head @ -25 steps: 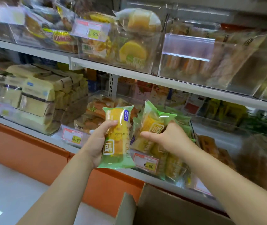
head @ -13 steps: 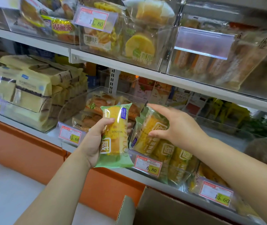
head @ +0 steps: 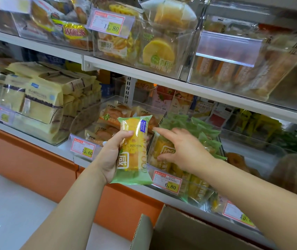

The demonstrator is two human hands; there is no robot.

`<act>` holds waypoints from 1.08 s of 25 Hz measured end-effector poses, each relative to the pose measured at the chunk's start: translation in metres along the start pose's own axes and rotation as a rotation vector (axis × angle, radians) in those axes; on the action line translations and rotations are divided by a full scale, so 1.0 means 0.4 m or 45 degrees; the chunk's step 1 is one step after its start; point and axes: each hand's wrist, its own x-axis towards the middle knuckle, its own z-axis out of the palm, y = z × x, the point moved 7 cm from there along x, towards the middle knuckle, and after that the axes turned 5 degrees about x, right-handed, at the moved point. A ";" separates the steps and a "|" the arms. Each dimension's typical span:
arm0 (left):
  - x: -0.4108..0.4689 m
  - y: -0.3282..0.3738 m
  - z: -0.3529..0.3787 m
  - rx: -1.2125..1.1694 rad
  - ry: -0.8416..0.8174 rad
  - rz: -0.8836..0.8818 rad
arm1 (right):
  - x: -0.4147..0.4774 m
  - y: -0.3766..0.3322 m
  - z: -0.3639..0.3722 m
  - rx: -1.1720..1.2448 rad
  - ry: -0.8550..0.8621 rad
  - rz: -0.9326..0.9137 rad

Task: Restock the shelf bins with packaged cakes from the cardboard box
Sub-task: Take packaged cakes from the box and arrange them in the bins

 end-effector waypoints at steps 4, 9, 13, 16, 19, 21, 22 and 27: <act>0.002 0.000 0.004 0.098 0.012 -0.026 | -0.015 -0.003 -0.041 0.048 -0.030 0.008; 0.008 -0.005 -0.007 0.145 0.010 -0.051 | -0.030 -0.003 -0.045 0.023 0.164 -0.033; 0.004 0.000 0.001 0.252 0.010 0.006 | -0.015 0.001 -0.019 -0.021 0.205 -0.056; 0.008 0.011 0.005 0.419 0.018 0.111 | -0.009 0.003 0.004 -0.077 0.209 -0.077; 0.007 0.020 0.000 0.566 0.042 0.159 | -0.019 -0.005 0.031 -0.172 0.215 -0.123; 0.004 0.025 -0.002 0.630 0.047 0.177 | -0.029 -0.017 0.061 -0.257 0.235 -0.198; 0.004 0.028 -0.001 0.666 0.047 0.183 | -0.026 -0.021 0.062 -0.274 0.235 -0.211; -0.005 0.037 0.010 0.803 0.065 0.215 | -0.006 -0.001 0.027 -0.207 -0.066 -0.007</act>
